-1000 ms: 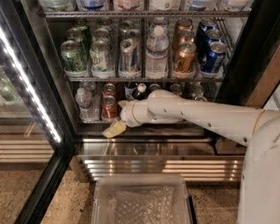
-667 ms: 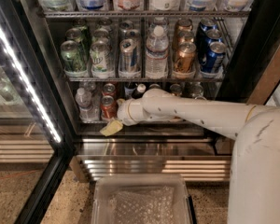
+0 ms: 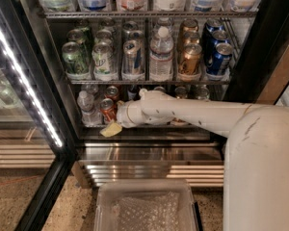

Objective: Pick coke can from bottom shelf of fridge

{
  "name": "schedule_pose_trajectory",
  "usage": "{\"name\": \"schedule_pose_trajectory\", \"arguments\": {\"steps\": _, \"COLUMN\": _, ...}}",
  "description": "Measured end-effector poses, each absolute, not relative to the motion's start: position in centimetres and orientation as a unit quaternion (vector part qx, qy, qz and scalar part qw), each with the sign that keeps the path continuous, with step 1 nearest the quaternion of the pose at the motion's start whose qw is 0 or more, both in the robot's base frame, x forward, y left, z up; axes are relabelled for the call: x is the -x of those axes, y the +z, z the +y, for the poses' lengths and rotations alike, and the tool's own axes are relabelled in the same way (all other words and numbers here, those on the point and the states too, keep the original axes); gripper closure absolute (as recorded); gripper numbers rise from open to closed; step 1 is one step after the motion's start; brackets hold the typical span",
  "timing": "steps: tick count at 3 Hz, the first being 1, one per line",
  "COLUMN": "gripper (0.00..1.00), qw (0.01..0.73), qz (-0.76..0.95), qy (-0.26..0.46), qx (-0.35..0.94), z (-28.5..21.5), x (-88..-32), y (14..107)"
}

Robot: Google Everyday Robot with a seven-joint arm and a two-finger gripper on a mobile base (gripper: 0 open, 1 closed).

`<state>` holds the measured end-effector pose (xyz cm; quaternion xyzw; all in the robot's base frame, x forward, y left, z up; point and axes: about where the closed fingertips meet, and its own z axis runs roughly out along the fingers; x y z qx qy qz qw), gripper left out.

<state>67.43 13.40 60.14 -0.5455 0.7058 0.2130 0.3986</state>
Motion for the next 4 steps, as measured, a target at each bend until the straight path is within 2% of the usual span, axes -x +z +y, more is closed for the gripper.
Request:
{"name": "schedule_pose_trajectory", "arguments": {"steps": 2, "gripper": 0.3, "qw": 0.397, "qz": 0.697, "qy": 0.216, "qx": 0.556, "z": 14.73, "x": -67.77, "y": 60.08}}
{"name": "schedule_pose_trajectory", "arguments": {"steps": 3, "gripper": 0.49, "qw": 0.397, "qz": 0.697, "qy": 0.216, "qx": 0.556, "z": 14.71, "x": -67.8, "y": 60.45}}
{"name": "schedule_pose_trajectory", "arguments": {"steps": 4, "gripper": 0.72, "qw": 0.397, "qz": 0.697, "qy": 0.216, "qx": 0.556, "z": 14.71, "x": -67.88, "y": 60.73}}
